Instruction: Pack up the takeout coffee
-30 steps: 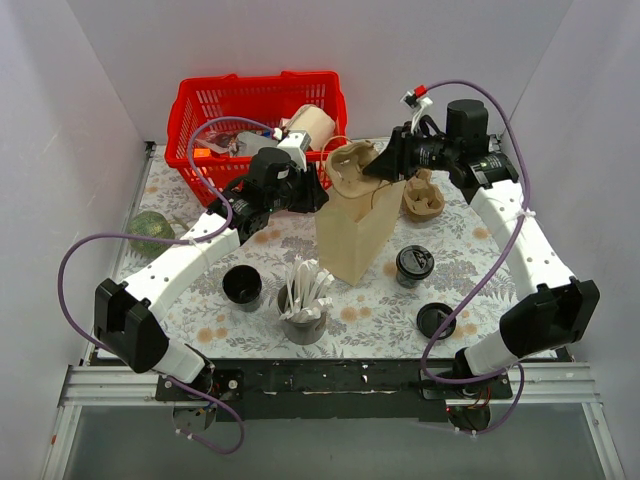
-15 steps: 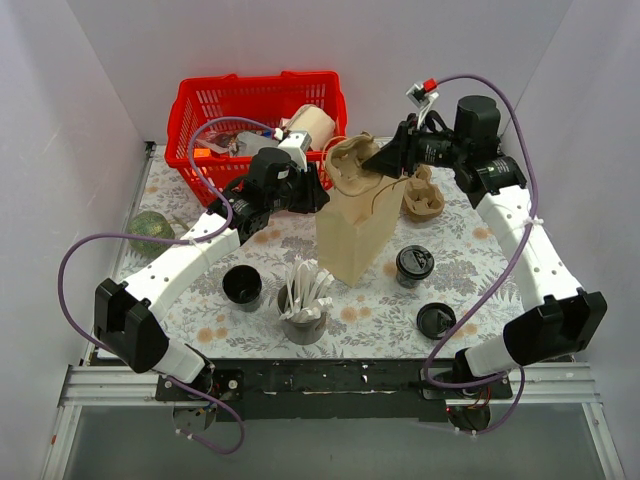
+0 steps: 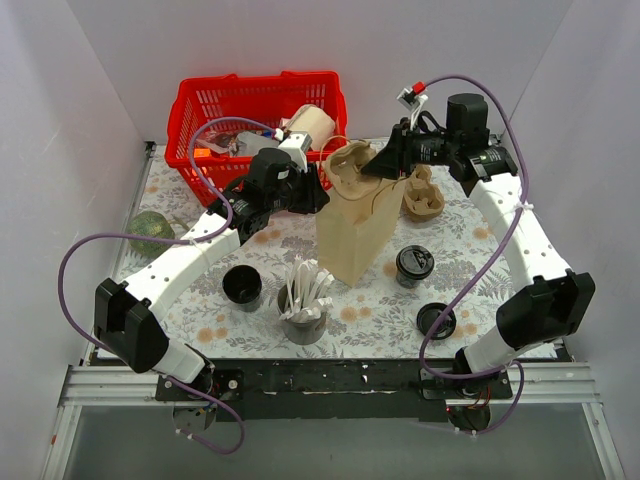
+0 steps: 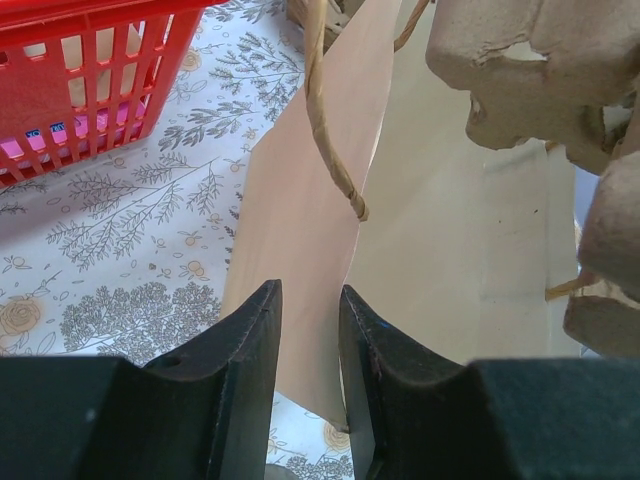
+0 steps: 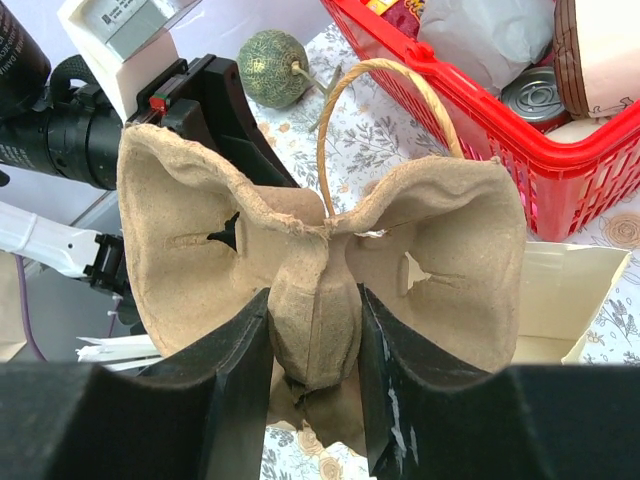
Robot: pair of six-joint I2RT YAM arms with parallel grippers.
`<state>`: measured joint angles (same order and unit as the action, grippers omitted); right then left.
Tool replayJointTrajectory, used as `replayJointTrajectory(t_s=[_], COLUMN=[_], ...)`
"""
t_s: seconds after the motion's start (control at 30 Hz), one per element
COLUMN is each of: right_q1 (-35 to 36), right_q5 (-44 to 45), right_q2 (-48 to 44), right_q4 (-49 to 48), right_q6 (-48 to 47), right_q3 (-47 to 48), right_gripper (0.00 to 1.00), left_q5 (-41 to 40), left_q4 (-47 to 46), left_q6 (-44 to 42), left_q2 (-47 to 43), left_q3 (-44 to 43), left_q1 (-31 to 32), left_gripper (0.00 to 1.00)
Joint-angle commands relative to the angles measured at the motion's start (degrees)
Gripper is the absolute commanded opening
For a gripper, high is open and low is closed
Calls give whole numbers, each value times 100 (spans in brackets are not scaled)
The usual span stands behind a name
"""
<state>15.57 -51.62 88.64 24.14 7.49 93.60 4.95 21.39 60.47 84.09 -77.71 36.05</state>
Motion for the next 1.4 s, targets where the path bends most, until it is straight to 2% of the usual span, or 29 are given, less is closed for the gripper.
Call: replayJointTrajectory(t_s=[0.0,0.27,0.4,0.7,0.8,1.13,1.37], right_q1=[-54,-239,-388,-406,-388,-248,-20], right_q5=[-33,371,283,327,731,986,1539], right_q2=[74,408,356,321,294,285,180], right_q4=[3,442,591,1565,1620,2314,2525], right_q6=[-195,-502,-731,-1811,-1847,-2629,-2955], right_q3=[229,448,501,860,862,765,545], right_gripper=[42,42,41,42,42,41,42], left_q5=[41,-12,-73,-161,-135,-108,-73], left_q4=[-29,-29,6,41,50,59,67], left_q6=[-79,-88,-88,-88,-97,-97,-97], left_q2=[-174,-183,-183,-174,-183,-130,-130], left_q3=[37,46,54,54,46,2,-7], left_q1=[-28,-28,-28,-28,-28,-28,-28], left_gripper=[29,29,29,29,29,29,29])
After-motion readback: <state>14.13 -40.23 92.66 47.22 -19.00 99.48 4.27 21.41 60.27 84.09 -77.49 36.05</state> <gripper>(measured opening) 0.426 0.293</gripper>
